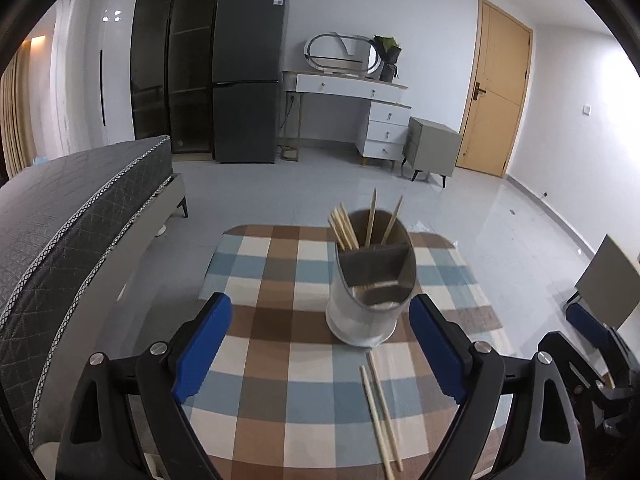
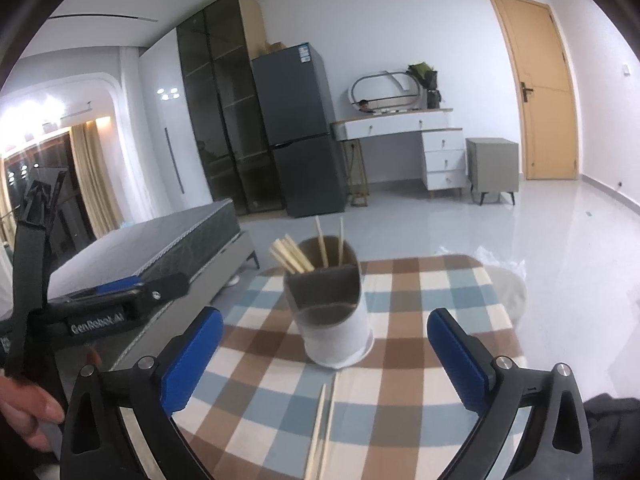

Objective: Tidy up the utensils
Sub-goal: 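Open both tools and withdraw them from the utensil holder, then lower the right tool onto the chopsticks and close on one chopstick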

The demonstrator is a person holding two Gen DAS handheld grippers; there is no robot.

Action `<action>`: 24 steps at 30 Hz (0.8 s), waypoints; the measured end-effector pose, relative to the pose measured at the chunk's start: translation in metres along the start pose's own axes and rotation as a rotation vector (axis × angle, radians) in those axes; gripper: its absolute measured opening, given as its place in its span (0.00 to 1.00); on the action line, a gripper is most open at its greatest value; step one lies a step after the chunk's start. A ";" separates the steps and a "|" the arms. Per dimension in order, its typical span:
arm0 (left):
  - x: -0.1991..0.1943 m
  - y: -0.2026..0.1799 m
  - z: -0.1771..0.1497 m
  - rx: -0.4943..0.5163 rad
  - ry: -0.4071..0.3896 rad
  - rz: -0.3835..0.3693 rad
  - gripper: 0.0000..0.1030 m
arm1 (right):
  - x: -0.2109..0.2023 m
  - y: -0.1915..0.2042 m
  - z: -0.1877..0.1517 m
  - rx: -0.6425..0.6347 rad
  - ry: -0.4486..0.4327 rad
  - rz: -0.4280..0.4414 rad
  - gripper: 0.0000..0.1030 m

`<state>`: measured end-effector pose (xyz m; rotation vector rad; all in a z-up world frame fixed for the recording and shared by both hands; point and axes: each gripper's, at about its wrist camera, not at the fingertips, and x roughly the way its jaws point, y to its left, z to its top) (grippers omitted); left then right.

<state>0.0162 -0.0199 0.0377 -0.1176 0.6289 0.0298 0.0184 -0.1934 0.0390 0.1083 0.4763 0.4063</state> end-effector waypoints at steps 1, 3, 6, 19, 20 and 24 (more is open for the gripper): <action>0.003 0.000 -0.005 0.001 0.004 -0.001 0.85 | 0.003 -0.001 -0.004 0.001 0.018 0.008 1.00; 0.007 0.000 -0.011 -0.006 0.016 0.004 0.85 | 0.007 -0.003 -0.012 0.013 0.046 0.027 1.00; 0.015 0.004 -0.022 -0.031 0.026 0.005 0.85 | 0.013 -0.006 -0.021 0.025 0.081 0.011 1.00; 0.052 0.018 -0.054 -0.058 0.176 0.012 0.85 | 0.054 -0.011 -0.051 -0.014 0.274 -0.042 1.00; 0.055 0.021 -0.054 -0.075 0.188 0.013 0.85 | 0.057 -0.011 -0.053 -0.012 0.285 -0.035 1.00; 0.061 0.030 -0.052 -0.098 0.200 0.036 0.85 | 0.074 -0.009 -0.057 -0.014 0.341 -0.031 0.99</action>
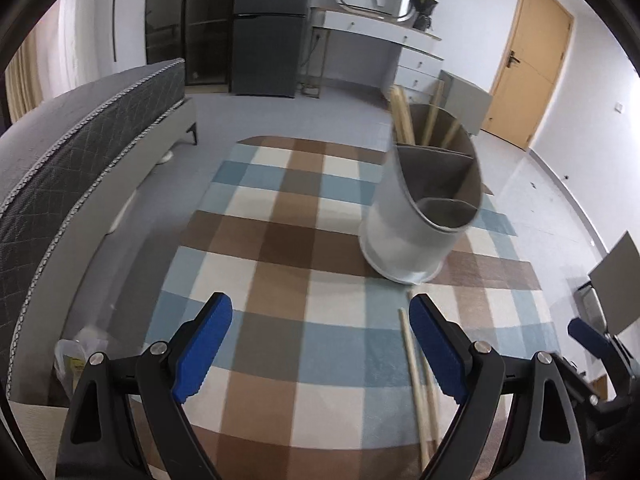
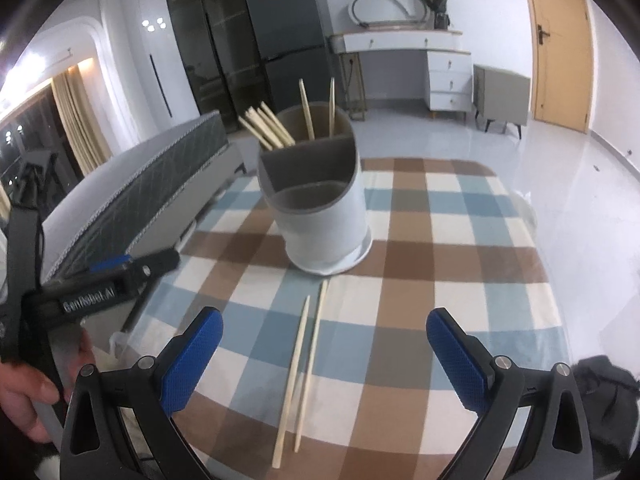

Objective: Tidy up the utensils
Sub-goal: 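Lower the right tool onto the chopsticks and close on one chopstick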

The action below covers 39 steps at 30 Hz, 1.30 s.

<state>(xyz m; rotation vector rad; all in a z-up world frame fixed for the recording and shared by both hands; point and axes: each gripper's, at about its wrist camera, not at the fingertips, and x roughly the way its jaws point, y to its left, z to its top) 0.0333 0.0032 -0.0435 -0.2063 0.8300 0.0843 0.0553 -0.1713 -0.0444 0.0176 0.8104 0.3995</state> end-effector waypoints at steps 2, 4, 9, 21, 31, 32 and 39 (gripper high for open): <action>0.002 0.001 0.002 0.000 -0.003 0.001 0.85 | 0.011 0.003 0.002 -0.008 0.033 -0.002 0.98; 0.005 0.001 0.005 -0.001 0.003 0.002 0.85 | 0.026 0.004 0.005 -0.017 0.070 -0.002 0.93; 0.011 0.011 0.013 -0.029 0.015 0.003 0.85 | 0.065 0.005 0.013 -0.027 0.154 -0.018 0.87; 0.026 0.044 0.025 -0.172 0.088 0.014 0.85 | 0.147 0.004 0.024 -0.107 0.305 -0.099 0.50; 0.035 0.052 0.026 -0.234 0.139 0.004 0.85 | 0.169 0.012 0.021 -0.154 0.363 -0.128 0.30; 0.035 0.053 0.025 -0.237 0.140 0.001 0.85 | 0.169 0.013 0.021 -0.157 0.364 -0.133 0.30; 0.038 0.055 0.025 -0.249 0.163 -0.031 0.85 | 0.176 0.023 0.025 -0.155 0.361 -0.135 0.13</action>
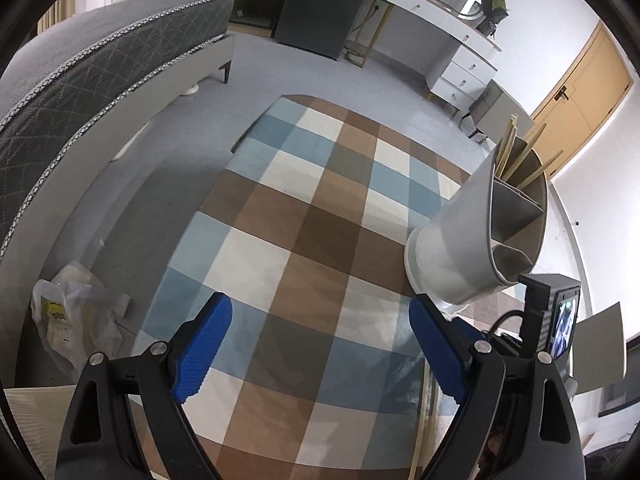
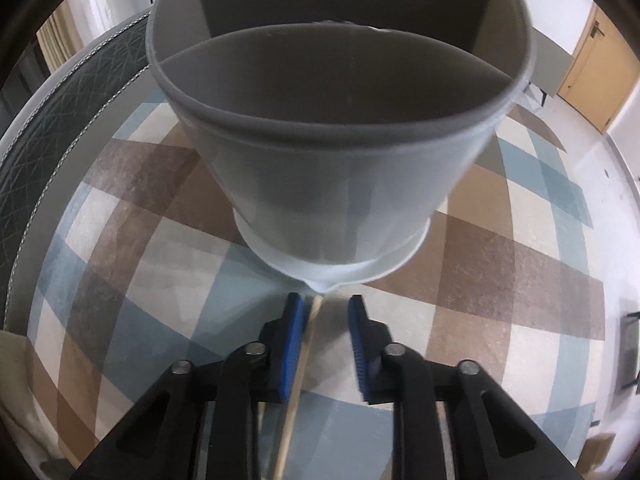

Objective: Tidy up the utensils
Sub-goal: 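Lower the right tool onto the chopsticks and close on one chopstick, then lift the chopstick with the right tool while the left tool grasps another chopstick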

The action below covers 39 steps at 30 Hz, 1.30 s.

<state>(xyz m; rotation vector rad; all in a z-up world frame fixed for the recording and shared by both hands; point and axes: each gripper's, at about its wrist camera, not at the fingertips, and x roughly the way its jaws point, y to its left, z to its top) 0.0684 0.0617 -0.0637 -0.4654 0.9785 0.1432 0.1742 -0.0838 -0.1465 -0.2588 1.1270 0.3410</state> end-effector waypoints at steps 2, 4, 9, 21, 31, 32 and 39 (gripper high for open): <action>0.000 -0.003 0.000 0.020 -0.003 0.013 0.84 | 0.000 0.001 0.001 0.003 0.000 -0.008 0.04; -0.003 -0.005 0.000 0.035 -0.015 0.011 0.84 | -0.005 0.000 -0.001 0.018 -0.010 0.006 0.03; -0.005 -0.008 -0.001 0.052 -0.024 0.005 0.84 | -0.032 -0.010 -0.012 0.073 -0.065 0.042 0.03; -0.007 -0.026 -0.010 0.139 -0.023 -0.003 0.85 | -0.104 -0.070 -0.033 0.288 -0.207 0.168 0.03; -0.004 -0.046 -0.023 0.207 0.012 -0.012 0.85 | -0.150 -0.107 -0.070 0.436 -0.338 0.263 0.03; -0.002 -0.048 -0.025 0.212 0.022 -0.009 0.85 | -0.152 -0.110 -0.074 0.448 -0.344 0.271 0.03; 0.021 -0.050 -0.042 0.208 0.154 -0.028 0.85 | -0.166 -0.136 -0.098 0.573 -0.401 0.345 0.03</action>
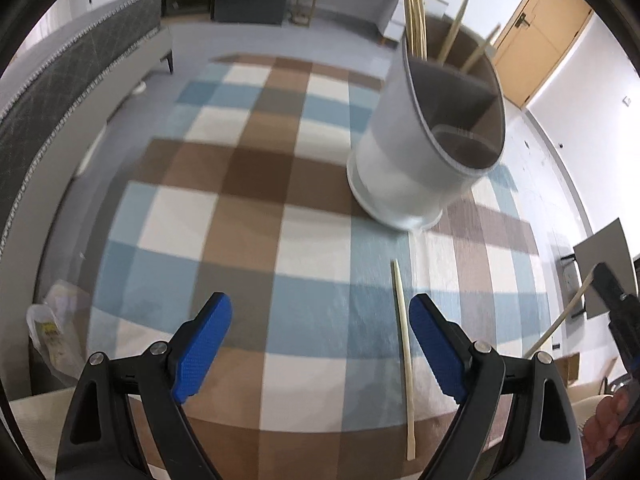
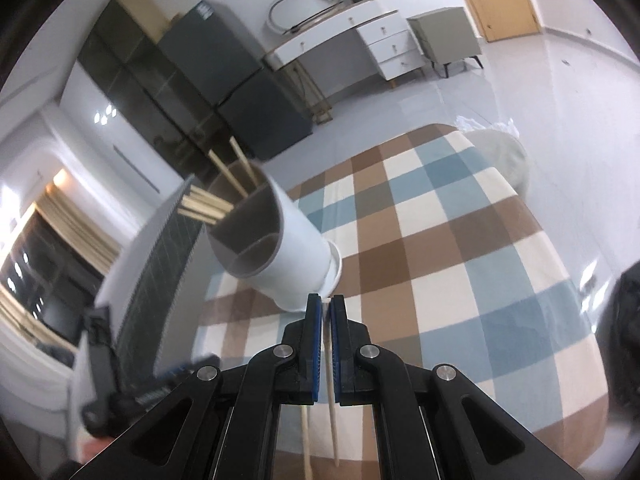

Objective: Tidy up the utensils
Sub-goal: 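Lift the chopstick with the right tool while the left tool grasps another chopstick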

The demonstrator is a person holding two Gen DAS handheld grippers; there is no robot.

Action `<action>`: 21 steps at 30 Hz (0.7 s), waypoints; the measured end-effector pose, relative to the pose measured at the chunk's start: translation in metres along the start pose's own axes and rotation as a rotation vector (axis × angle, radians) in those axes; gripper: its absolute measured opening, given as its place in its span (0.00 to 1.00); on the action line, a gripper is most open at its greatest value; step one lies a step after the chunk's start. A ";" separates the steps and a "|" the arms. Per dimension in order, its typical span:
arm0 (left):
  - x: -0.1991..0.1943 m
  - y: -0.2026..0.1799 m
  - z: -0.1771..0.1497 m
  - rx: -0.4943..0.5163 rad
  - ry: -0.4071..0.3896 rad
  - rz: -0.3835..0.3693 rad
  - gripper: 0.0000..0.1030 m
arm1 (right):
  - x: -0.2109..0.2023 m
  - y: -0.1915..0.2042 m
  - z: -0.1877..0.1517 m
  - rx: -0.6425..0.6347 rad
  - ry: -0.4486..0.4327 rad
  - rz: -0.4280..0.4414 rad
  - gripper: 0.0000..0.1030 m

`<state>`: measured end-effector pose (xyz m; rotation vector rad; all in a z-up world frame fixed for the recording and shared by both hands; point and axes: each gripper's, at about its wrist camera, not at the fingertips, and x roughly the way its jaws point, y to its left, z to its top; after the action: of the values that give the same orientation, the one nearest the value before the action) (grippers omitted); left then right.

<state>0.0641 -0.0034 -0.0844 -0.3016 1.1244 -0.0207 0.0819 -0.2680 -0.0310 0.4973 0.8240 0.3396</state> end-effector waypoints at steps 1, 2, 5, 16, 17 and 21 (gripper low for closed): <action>0.003 -0.001 -0.002 0.000 0.017 -0.010 0.85 | -0.002 -0.002 0.000 0.011 -0.007 0.006 0.03; 0.004 -0.002 -0.004 -0.002 0.027 -0.019 0.85 | -0.004 -0.003 0.001 0.019 -0.011 0.011 0.03; 0.010 -0.005 -0.009 -0.002 0.067 -0.038 0.84 | -0.007 -0.005 0.002 0.024 -0.025 0.012 0.03; 0.043 -0.047 -0.002 0.096 0.144 -0.004 0.84 | -0.018 -0.015 0.004 0.031 -0.043 0.000 0.03; 0.047 -0.048 0.000 0.091 0.151 -0.005 0.84 | -0.019 -0.016 0.004 0.033 -0.043 0.001 0.03; 0.064 -0.054 0.009 0.054 0.186 -0.001 0.78 | -0.021 -0.022 0.007 0.052 -0.043 0.008 0.03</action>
<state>0.1075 -0.0636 -0.1238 -0.2558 1.3059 -0.0818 0.0758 -0.2976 -0.0263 0.5552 0.7904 0.3147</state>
